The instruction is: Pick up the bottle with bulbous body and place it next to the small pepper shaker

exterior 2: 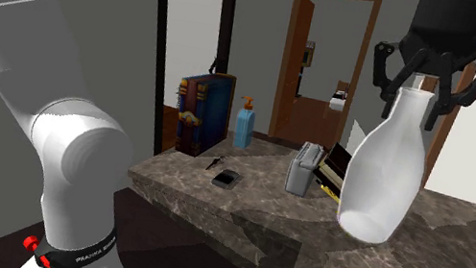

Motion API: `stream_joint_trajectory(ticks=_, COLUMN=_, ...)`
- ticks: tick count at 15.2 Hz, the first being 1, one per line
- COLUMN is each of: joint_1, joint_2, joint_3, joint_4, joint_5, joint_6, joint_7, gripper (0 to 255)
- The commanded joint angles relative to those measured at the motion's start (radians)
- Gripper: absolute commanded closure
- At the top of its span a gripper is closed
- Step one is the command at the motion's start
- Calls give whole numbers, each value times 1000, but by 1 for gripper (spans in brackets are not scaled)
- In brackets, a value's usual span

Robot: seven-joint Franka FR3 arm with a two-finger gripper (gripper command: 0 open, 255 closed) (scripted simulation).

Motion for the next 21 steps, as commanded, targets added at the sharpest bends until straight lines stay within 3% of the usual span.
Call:
stream_joint_trajectory(ticks=1, joint_1=-2, joint_2=-4, joint_3=-2, joint_4=-32, joint_5=-3, joint_6=30, joint_7=-1, gripper=255)
stream_joint_trajectory(ticks=21, joint_1=-9, joint_2=13, joint_3=-51, joint_4=-284, joint_5=-7, joint_6=297, joint_7=-29, gripper=255)
